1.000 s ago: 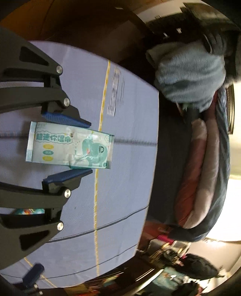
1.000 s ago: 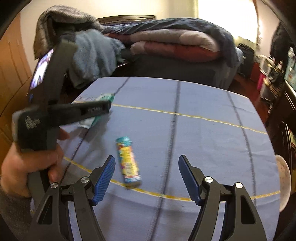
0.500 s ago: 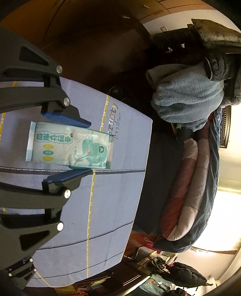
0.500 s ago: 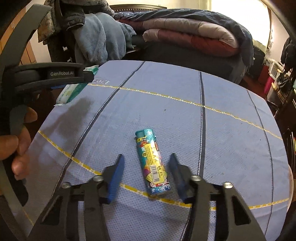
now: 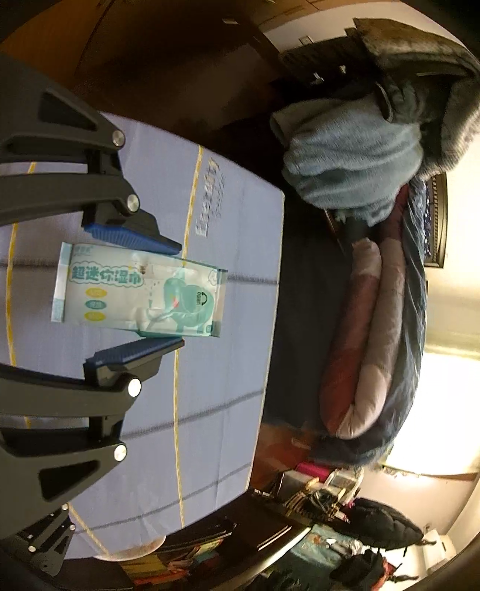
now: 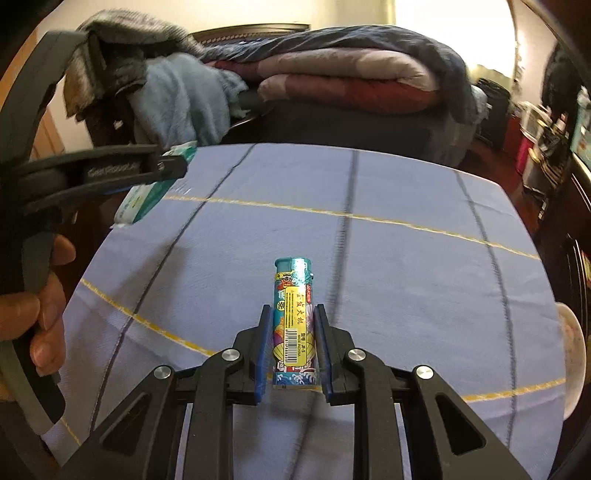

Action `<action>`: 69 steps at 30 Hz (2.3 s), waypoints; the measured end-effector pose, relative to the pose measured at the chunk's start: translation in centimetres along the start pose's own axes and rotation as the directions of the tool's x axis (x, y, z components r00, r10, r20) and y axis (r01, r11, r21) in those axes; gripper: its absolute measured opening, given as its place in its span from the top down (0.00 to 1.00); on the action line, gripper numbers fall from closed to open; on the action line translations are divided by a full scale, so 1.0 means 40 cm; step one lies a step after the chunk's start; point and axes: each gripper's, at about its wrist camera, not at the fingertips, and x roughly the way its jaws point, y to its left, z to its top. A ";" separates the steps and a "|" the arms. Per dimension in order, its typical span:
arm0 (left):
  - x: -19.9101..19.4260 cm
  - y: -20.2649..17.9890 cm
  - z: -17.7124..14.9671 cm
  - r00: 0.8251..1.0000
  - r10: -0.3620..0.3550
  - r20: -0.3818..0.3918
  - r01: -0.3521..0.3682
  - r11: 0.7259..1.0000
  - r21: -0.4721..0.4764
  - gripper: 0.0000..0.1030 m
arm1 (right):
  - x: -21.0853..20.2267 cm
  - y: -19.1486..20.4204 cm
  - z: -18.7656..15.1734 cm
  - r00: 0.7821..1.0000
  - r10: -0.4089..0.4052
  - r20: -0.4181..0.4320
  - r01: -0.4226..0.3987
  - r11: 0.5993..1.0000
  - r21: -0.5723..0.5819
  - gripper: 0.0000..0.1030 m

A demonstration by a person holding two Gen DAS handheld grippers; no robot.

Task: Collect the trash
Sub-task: 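Carry the wipes pack and lighter over the wastebasket with both tools, then open both tools to drop the wipes pack and lighter into the wastebasket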

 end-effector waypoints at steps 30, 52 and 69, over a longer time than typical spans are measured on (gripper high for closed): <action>-0.068 -0.669 -0.051 0.953 -0.300 -0.045 0.297 0.895 0.334 0.56 | -0.271 -0.548 -0.139 0.970 -0.212 0.120 0.145 0.898 0.415 0.78; 0.046 -1.158 -0.156 0.833 -0.484 -0.267 0.552 0.699 0.455 0.56 | -0.306 -0.916 -0.248 0.901 -0.430 0.054 0.312 0.731 0.606 0.78; 0.224 -1.249 -0.197 0.832 -0.427 -0.354 0.550 0.717 0.428 0.53 | -0.155 -1.012 -0.274 0.900 -0.432 -0.049 0.371 0.704 0.606 0.77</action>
